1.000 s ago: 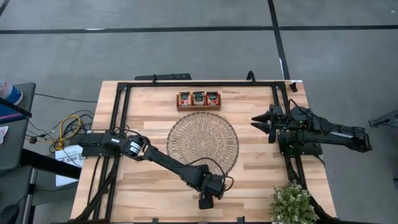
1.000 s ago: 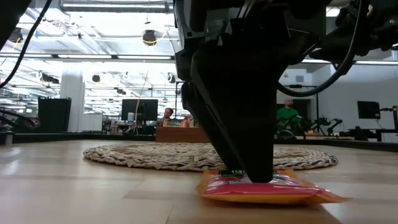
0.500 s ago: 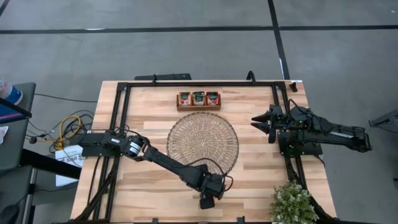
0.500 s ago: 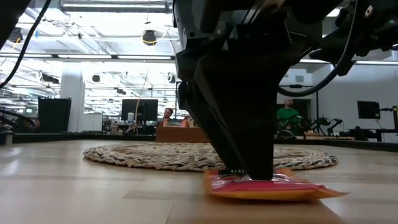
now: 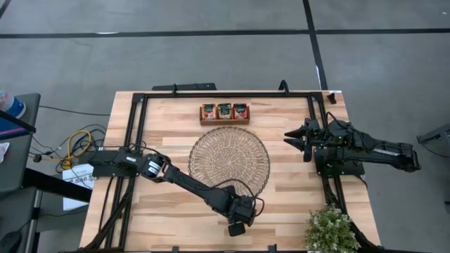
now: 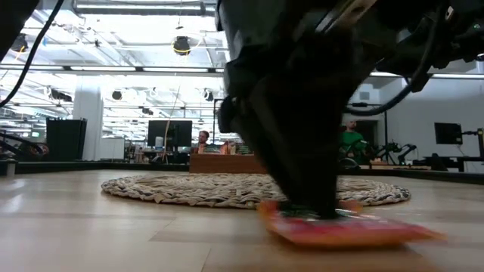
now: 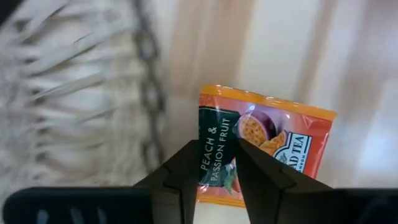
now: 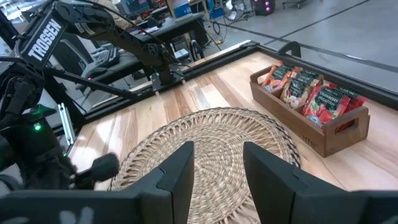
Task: Pick & Place Tea
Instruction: Put the orange tea bag into the left section of the wooden organizer
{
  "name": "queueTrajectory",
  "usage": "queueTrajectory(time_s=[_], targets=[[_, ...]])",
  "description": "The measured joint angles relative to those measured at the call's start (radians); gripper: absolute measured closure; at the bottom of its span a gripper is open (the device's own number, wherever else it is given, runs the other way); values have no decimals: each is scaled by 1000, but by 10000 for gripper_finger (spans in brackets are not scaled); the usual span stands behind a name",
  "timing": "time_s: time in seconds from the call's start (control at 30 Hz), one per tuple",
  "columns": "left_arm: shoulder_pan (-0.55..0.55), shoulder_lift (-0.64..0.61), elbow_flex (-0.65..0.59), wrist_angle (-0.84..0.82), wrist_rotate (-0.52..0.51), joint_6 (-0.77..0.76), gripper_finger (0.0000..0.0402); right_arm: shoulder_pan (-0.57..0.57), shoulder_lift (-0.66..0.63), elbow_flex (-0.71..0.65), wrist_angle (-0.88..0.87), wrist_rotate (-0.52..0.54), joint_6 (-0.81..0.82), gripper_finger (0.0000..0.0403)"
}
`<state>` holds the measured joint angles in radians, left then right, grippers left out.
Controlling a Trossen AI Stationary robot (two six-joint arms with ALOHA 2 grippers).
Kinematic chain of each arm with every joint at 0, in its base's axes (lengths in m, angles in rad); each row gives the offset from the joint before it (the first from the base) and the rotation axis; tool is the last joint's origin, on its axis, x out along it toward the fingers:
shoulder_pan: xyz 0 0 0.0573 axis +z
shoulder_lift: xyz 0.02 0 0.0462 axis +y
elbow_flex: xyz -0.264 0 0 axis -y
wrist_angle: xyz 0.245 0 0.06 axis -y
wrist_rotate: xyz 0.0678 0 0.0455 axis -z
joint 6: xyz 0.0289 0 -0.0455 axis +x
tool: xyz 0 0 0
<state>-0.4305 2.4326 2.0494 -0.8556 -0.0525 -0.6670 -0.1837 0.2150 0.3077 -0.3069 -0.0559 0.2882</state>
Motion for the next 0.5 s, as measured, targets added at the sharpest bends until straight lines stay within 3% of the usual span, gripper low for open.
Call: queueTrajectory(time_s=[0.5], targets=[[-1, 1, 25, 6, 5, -28, 376, 0, 0, 0, 0, 0, 0, 273]])
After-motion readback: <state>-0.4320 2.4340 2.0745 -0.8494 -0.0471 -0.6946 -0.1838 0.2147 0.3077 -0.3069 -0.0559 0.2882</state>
